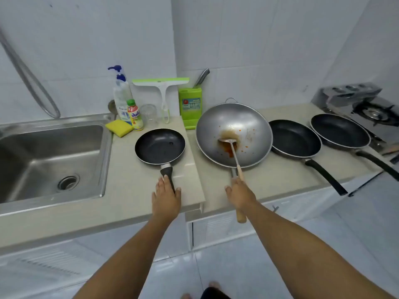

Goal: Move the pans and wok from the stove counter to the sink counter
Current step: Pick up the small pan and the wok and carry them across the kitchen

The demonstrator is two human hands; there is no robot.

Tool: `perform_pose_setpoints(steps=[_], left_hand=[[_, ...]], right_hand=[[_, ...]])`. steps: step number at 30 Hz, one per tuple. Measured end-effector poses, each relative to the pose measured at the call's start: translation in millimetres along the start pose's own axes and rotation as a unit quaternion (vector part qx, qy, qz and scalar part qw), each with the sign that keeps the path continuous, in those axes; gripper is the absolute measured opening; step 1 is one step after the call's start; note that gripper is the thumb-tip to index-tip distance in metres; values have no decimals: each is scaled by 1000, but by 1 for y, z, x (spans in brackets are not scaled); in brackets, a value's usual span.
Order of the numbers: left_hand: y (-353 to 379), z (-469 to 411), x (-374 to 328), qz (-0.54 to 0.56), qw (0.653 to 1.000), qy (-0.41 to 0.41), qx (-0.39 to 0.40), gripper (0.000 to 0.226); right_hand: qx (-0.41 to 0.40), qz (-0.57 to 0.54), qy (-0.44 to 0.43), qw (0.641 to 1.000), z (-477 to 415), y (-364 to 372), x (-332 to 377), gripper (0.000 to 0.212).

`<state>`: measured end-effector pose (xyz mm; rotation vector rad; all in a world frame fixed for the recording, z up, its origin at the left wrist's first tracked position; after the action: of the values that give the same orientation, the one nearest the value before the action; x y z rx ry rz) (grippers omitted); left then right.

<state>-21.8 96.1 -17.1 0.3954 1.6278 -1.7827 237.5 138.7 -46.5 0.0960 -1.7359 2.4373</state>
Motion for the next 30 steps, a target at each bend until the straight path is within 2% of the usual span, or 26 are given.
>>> perform_pose_setpoints(steps=[3, 10, 16, 19, 21, 23, 27, 30], left_hand=[[-3, -3, 0, 61, 998, -4, -9, 65], [-1, -10, 4, 154, 988, -5, -20, 62], [-6, -16, 12, 242, 965, -68, -74, 38], [-2, -17, 17, 279, 951, -106, -78, 43], [0, -17, 21, 305, 940, -132, -80, 59], [0, -19, 23, 322, 931, -148, -93, 65], [9, -20, 28, 361, 905, -194, -110, 39], [20, -18, 34, 414, 877, -213, -115, 28]], right_hand=[[13, -6, 38, 999, 3, 11, -8, 55], [4, 9, 54, 998, -4, 30, -18, 54], [-21, 94, 54, 994, -19, 25, -33, 57], [-29, 95, 61, 993, -27, 23, -41, 62], [-41, 64, 70, 995, -33, 20, -47, 62], [-49, 8, 89, 995, -40, 18, -55, 59], [-23, -203, 167, 965, -59, 27, -88, 39], [30, -286, 163, 944, -70, 38, -95, 36]])
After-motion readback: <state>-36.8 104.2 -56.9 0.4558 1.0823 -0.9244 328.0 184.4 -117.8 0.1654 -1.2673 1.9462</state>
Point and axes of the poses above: each hand's wrist, its own z-axis away from the middle knuckle, its own y-axis out of the palm, x = y × z, the point moved 10 cm from there along -z, towards the middle knuckle, and after that the axes turned 12 degrees about z, right-handed, at the moved point
